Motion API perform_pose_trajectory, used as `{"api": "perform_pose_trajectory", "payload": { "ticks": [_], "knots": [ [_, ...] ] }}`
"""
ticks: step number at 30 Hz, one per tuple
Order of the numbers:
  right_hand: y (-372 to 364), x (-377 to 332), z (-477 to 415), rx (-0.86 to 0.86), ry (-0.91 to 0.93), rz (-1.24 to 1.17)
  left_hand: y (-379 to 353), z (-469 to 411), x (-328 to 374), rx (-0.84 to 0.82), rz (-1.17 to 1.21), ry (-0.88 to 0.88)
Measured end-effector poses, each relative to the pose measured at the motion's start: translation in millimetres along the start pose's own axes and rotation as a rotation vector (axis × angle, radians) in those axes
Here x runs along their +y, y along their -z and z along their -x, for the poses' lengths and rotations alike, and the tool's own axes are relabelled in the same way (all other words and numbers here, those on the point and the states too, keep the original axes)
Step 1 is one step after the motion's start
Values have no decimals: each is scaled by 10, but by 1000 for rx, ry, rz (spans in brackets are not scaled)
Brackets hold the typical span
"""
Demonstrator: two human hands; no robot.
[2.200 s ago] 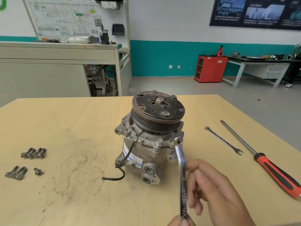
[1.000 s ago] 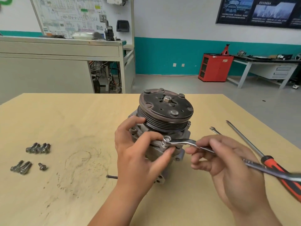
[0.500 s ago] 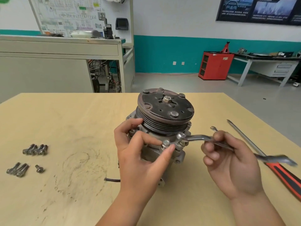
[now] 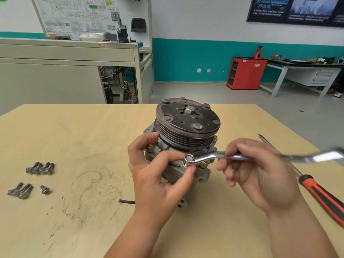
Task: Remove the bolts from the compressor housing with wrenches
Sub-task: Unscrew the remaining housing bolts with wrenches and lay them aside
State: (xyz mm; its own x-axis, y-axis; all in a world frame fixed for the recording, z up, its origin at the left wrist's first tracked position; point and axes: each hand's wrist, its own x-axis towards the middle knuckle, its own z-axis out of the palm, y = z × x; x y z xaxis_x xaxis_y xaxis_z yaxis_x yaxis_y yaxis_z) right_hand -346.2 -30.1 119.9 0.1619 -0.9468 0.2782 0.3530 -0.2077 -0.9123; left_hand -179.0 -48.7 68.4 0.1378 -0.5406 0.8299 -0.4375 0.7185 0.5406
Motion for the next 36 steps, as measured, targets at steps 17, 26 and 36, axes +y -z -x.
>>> {"api": "perform_pose_trajectory", "payload": {
  "ticks": [17, 26, 36],
  "knots": [
    [-513, 274, 458, 470, 323, 62, -61, 33, -115, 22, 0, -44],
    [-566, 213, 507, 351, 387, 415, -93, 51, -143, 37, 13, -60],
    [-10, -62, -61, -11, 10, 46, -67, 57, -121, 37, 13, -55]
  ]
}}
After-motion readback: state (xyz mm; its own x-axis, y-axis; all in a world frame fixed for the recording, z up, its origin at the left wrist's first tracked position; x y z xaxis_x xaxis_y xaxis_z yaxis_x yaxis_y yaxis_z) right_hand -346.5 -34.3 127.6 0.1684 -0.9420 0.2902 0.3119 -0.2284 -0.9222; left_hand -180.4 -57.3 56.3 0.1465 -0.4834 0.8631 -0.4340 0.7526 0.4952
